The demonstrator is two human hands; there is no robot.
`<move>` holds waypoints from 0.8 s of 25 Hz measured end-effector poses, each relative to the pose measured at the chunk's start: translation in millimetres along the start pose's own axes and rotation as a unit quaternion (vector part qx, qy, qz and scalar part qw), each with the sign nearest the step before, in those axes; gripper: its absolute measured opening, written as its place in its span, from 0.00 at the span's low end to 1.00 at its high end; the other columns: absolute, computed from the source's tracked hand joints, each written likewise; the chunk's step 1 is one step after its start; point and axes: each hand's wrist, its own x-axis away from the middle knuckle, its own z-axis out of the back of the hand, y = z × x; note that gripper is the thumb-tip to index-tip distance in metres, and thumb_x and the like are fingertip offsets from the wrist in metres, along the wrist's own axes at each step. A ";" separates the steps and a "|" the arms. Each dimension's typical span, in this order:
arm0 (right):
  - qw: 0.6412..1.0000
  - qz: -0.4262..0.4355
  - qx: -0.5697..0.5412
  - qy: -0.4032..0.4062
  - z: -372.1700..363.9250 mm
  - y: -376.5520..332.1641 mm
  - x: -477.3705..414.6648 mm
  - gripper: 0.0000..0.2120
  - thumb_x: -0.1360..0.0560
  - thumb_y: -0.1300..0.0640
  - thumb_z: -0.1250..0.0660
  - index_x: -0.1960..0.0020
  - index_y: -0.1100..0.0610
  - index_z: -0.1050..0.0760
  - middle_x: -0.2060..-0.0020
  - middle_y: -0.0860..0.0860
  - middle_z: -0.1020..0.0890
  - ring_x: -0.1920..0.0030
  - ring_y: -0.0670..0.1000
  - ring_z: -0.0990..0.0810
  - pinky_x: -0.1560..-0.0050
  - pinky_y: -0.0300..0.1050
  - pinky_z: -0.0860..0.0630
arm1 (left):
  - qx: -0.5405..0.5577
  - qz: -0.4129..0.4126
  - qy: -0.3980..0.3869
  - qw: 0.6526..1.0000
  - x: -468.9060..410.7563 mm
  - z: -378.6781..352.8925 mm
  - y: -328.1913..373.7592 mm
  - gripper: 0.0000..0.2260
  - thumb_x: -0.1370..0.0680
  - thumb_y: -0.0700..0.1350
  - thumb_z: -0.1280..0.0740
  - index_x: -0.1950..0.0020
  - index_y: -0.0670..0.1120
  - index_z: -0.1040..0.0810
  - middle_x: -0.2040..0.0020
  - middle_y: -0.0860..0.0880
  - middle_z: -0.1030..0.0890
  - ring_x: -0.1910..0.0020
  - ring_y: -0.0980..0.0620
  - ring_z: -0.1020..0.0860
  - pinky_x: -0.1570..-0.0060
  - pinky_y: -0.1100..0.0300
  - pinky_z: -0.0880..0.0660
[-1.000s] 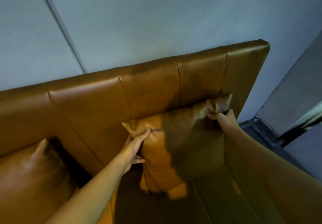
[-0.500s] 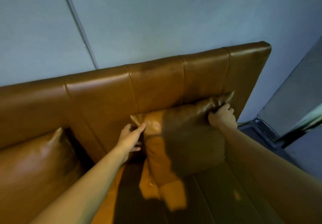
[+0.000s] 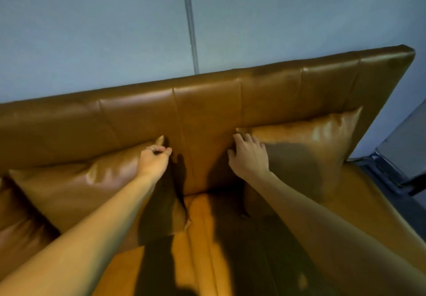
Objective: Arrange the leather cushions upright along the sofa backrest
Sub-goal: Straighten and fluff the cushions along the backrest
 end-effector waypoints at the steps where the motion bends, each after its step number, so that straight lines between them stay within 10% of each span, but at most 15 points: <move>1: 1.000 0.005 -0.012 -0.007 -7.6 -21.3 5.0 0.24 0.18 0.47 0.40 0.25 0.54 0.36 0.30 0.54 0.27 0.29 0.59 0.30 0.30 0.58 0.34 | 0.002 0.003 0.009 1.000 -4.5 19.4 -9.6 0.09 0.21 0.47 0.32 0.46 0.44 0.18 0.39 0.44 0.19 0.37 0.42 0.23 0.40 0.51 0.28; 9: 0.961 -0.089 -0.229 -0.125 -67.8 -159.5 20.1 0.31 0.19 0.42 0.39 0.21 0.53 0.41 0.26 0.54 0.29 0.27 0.58 0.30 0.30 0.58 0.30 | -0.023 0.052 0.101 0.993 -52.4 171.9 -89.2 0.16 0.25 0.55 0.30 0.43 0.48 0.25 0.42 0.40 0.19 0.43 0.39 0.21 0.41 0.43 0.23; 13: 0.908 -0.162 -0.351 -0.163 -91.6 -202.5 8.6 0.37 0.20 0.42 0.36 0.19 0.56 0.46 0.24 0.56 0.32 0.25 0.59 0.32 0.28 0.55 0.32 | 0.034 0.161 0.179 0.970 -81.7 235.5 -123.5 0.42 0.27 0.57 0.27 0.22 0.45 0.46 0.30 0.37 0.27 0.36 0.34 0.24 0.39 0.39 0.25; 16: 0.868 -0.215 -0.417 -0.162 -107.8 -214.0 -3.3 0.41 0.23 0.42 0.32 0.19 0.55 0.49 0.25 0.57 0.32 0.27 0.60 0.31 0.29 0.59 0.30 | 0.096 0.233 0.175 0.952 -95.2 273.5 -146.6 0.63 0.46 0.69 0.22 0.21 0.45 0.46 0.24 0.41 0.33 0.29 0.34 0.31 0.34 0.36 0.32; 20: 0.892 -0.234 -0.361 -0.138 -124.6 -214.5 -15.2 0.41 0.25 0.39 0.31 0.21 0.55 0.43 0.27 0.57 0.33 0.28 0.62 0.31 0.30 0.62 0.29 | 0.121 0.232 0.008 0.965 -91.2 279.9 -152.2 0.39 0.27 0.62 0.29 0.22 0.50 0.40 0.22 0.45 0.36 0.25 0.37 0.37 0.32 0.39 0.35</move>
